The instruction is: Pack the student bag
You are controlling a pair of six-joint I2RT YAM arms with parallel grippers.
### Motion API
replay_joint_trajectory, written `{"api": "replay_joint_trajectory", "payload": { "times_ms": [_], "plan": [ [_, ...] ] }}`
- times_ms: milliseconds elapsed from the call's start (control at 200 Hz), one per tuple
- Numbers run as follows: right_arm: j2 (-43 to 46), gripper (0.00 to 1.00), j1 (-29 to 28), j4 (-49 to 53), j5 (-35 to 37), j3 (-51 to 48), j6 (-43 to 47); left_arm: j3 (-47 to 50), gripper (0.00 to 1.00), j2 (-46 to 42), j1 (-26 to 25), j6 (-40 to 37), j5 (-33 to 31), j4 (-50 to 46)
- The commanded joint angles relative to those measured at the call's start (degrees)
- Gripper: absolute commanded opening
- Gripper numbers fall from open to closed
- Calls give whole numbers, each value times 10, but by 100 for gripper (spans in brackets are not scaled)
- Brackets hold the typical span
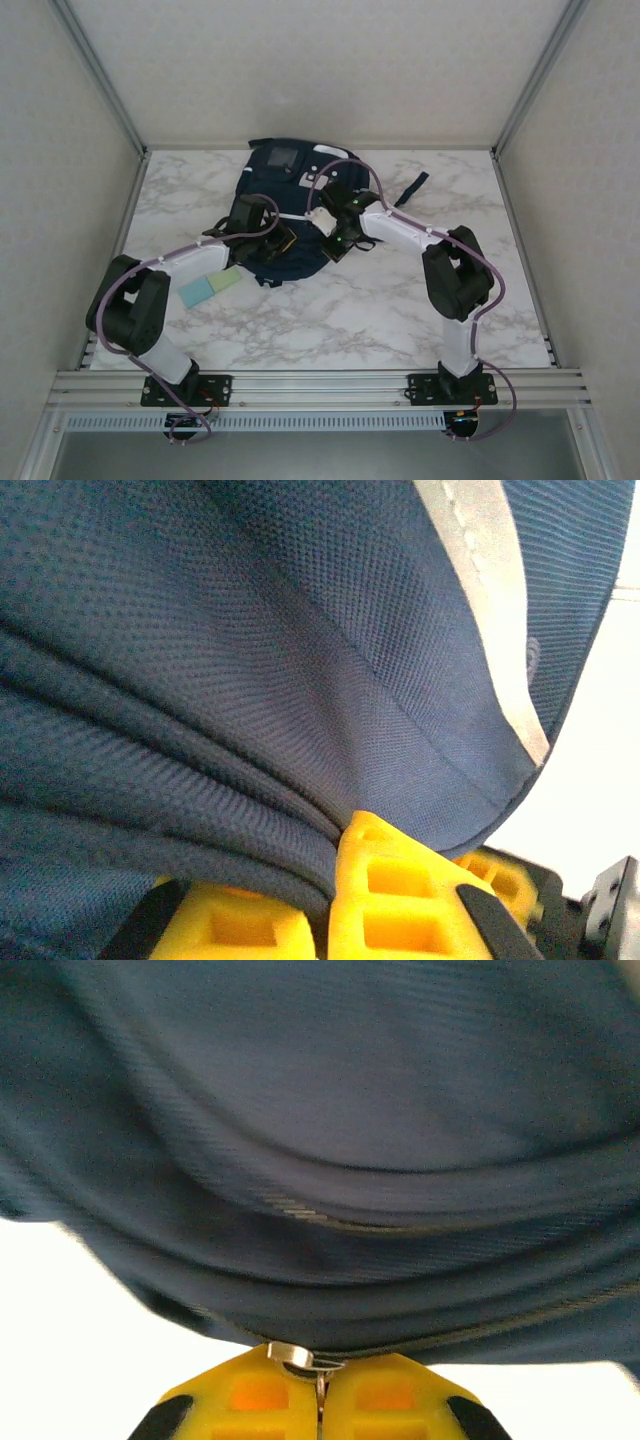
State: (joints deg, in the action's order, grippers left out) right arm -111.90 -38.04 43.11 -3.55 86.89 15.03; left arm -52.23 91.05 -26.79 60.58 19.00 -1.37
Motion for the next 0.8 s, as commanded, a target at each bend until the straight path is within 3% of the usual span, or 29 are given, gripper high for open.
{"api": "replay_joint_trajectory", "payload": {
  "times_ms": [0, 225, 455, 691, 796],
  "plan": [
    [-14, 0, 69, 95, 150, 23, 50, 13, 0, -49, 8, -78, -49, -69],
    [-52, 0, 113, -7, 242, 93, 96, 21, 0, -72, 9, -100, -34, -91],
    [-135, 0, 123, -18, 319, 223, -11, 14, 0, -68, 8, -117, -27, -101],
    [-84, 0, 123, -122, 298, 131, -105, 5, 0, -63, 9, -137, -20, -110],
    [-74, 0, 125, -154, 326, 106, -119, -5, 0, -61, 9, -155, -13, -119]
  ]
}}
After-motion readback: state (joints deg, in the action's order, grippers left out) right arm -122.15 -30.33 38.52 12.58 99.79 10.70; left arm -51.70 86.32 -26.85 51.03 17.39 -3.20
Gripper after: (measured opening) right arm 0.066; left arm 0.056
